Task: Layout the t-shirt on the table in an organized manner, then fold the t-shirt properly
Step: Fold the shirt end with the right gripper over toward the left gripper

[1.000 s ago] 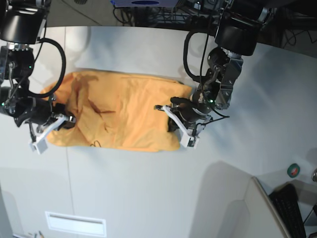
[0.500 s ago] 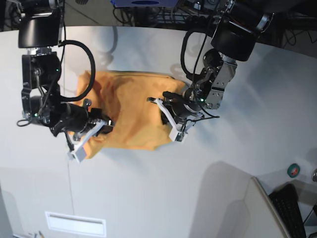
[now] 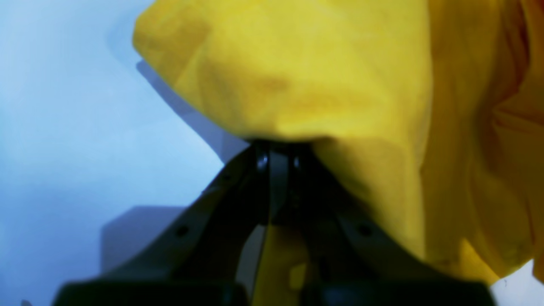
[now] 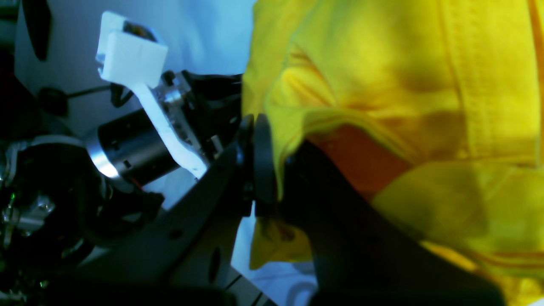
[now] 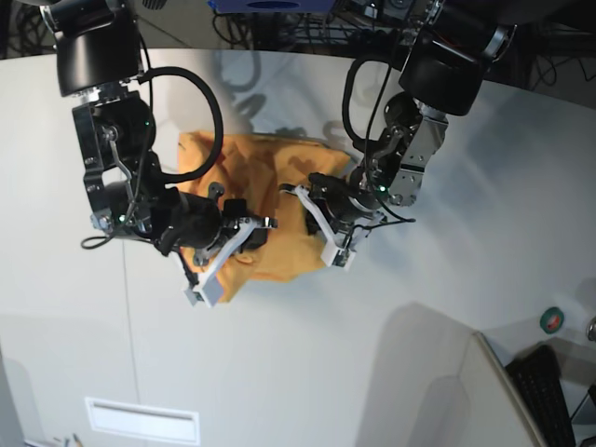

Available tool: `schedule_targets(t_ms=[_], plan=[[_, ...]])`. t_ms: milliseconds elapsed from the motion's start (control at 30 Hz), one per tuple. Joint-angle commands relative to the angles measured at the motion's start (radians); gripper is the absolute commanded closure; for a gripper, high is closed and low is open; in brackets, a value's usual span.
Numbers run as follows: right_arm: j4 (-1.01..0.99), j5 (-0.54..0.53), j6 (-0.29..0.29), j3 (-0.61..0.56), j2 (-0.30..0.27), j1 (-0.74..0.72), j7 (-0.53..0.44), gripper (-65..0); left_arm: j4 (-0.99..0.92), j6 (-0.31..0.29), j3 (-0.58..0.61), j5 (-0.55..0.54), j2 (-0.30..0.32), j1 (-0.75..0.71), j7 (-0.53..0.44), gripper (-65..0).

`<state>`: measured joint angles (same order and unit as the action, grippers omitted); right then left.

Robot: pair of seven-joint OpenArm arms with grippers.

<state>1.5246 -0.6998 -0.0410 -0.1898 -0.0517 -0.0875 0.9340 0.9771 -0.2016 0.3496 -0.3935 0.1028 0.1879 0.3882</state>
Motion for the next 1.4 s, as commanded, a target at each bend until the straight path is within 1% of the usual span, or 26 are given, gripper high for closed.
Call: schedule_targets(t_ms=[0,133,233,333,400,500,700,900,1033,1200,1367], plan=[[0.014,-0.019,-0.001,-0.009,-0.001,-0.018,-0.014,0.0,0.015,0.0,-0.002,-0.005,-0.001,0.02,-0.008,0.0],[0.006,-0.019,0.0,-0.056,0.008,-0.033,-0.017,0.0,0.015,0.0,-0.004,-0.005,0.001,0.022,-0.008,0.0],[-0.058,-0.019,0.0,-0.06,0.022,-0.053,-0.02,0.0,0.038,0.0,-0.004,-0.005,0.004,0.022,-0.008,0.0],[-0.111,-0.019,0.0,-0.064,0.023,-0.065,-0.06,0.0,0.076,0.0,-0.004,-0.005,0.019,0.015,-0.008,0.0],[-0.111,-0.024,0.0,-0.064,0.023,-0.065,-0.068,0.0,0.076,0.001,-0.004,-0.005,0.021,0.015,-0.008,0.0],[-0.103,-0.022,0.0,-0.066,0.045,-0.065,-0.049,0.0,0.081,0.001,-0.004,-0.005,0.022,0.014,-0.008,0.0],[-0.115,-0.017,0.0,-0.067,0.08,-0.071,-0.056,0.0,0.078,0.001,-0.004,-0.005,0.022,0.014,-0.008,0.0],[-0.203,-0.017,0.0,-0.067,0.086,-0.131,-0.06,0.0,0.078,0.001,-0.004,-0.005,0.021,0.014,-0.008,0.0],[-0.203,-0.019,0.0,-0.067,0.105,-0.133,-0.06,0.0,0.079,0.001,-0.004,-0.005,0.021,0.014,-0.008,0.0],[-0.21,-0.017,0.0,-0.067,0.108,-0.13,-0.06,0.0,0.085,0.001,-0.005,-0.005,0.024,0.014,-0.008,0.0],[-0.21,-0.017,0.0,-0.067,0.105,-0.133,-0.06,0.0,0.085,0.001,-0.093,-0.005,0.035,0.011,-0.008,0.0]])
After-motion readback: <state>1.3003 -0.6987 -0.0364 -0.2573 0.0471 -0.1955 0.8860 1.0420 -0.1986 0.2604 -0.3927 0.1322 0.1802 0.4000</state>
